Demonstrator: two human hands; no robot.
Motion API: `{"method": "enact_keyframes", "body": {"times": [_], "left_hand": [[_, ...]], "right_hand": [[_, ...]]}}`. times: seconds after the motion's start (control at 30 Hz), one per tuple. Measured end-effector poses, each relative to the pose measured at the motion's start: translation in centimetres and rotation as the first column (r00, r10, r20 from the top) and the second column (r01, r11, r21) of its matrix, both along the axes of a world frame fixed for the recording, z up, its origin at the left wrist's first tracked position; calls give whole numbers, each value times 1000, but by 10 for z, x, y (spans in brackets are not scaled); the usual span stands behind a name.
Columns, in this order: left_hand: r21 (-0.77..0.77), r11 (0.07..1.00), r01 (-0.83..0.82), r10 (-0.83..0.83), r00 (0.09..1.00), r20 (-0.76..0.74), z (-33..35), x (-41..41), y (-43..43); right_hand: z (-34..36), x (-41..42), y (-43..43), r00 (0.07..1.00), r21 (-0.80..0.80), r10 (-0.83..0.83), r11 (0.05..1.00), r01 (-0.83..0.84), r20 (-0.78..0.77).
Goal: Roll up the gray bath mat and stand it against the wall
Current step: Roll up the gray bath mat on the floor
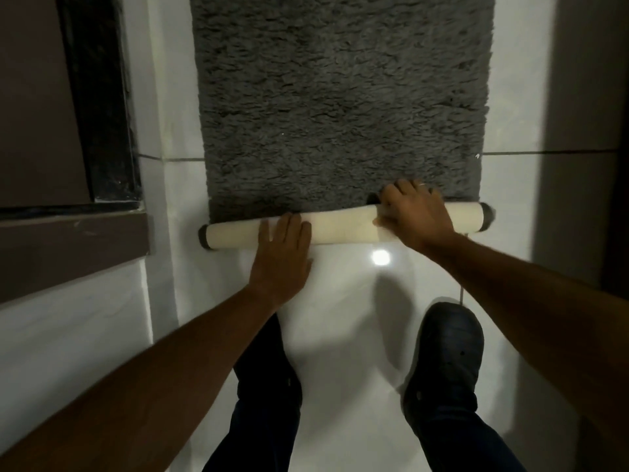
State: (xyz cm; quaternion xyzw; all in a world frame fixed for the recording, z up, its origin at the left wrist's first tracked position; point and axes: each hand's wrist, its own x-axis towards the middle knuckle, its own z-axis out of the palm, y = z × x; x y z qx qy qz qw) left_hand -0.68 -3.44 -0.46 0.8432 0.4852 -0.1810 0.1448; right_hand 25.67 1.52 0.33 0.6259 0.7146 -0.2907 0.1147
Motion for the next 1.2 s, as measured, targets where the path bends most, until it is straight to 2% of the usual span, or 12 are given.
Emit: {"method": "enact_keyframes", "body": {"times": [0.1,0.27,0.43,0.5,0.63,0.7,0.8,0.83,0.9,1.0,1.1,1.2], "left_hand": [[-148,985,-88,69,989,-132,-9,9,10],[-164,986,-20,2,994,-111,-21,12,75],[131,991,35,-41,998,42,-16,-2,96],[161,987,6,-22,995,98,-18,-10,89],[32,998,-57,55,998,39,-17,-10,77],[-109,990,-89,93,995,28,-9,-3,72],[-393,915,-96,88,995,-40,1,2,55],[-409,909,-80,63,996,-56,3,2,46],[-252,966,-56,50,998,-29,9,1,26],[39,995,-93,85,981,177,10,3,-13],[-17,1000,4,-1,992,127,7,5,-32],[-84,995,49,-47,998,28,-6,5,3]], "right_hand": [[-3,-5,-14,998,254,11,967,-25,59],[-14,-6,-32,980,116,119,984,-138,157],[-23,1,11,988,192,99,974,-121,122],[-23,10,16,987,211,134,966,-149,86],[-18,9,13,988,174,144,973,-151,50],[-14,15,8,983,48,178,983,-180,43],[-7,23,-13,979,-144,202,969,-202,-16],[-6,23,-22,982,-193,189,963,-191,-25],[-5,19,-30,989,-221,141,964,-146,-39],[-8,16,-19,994,-206,4,978,-27,-111],[-11,17,-11,994,-93,-57,994,49,-88],[-11,8,-16,997,177,-72,982,70,8]]}}
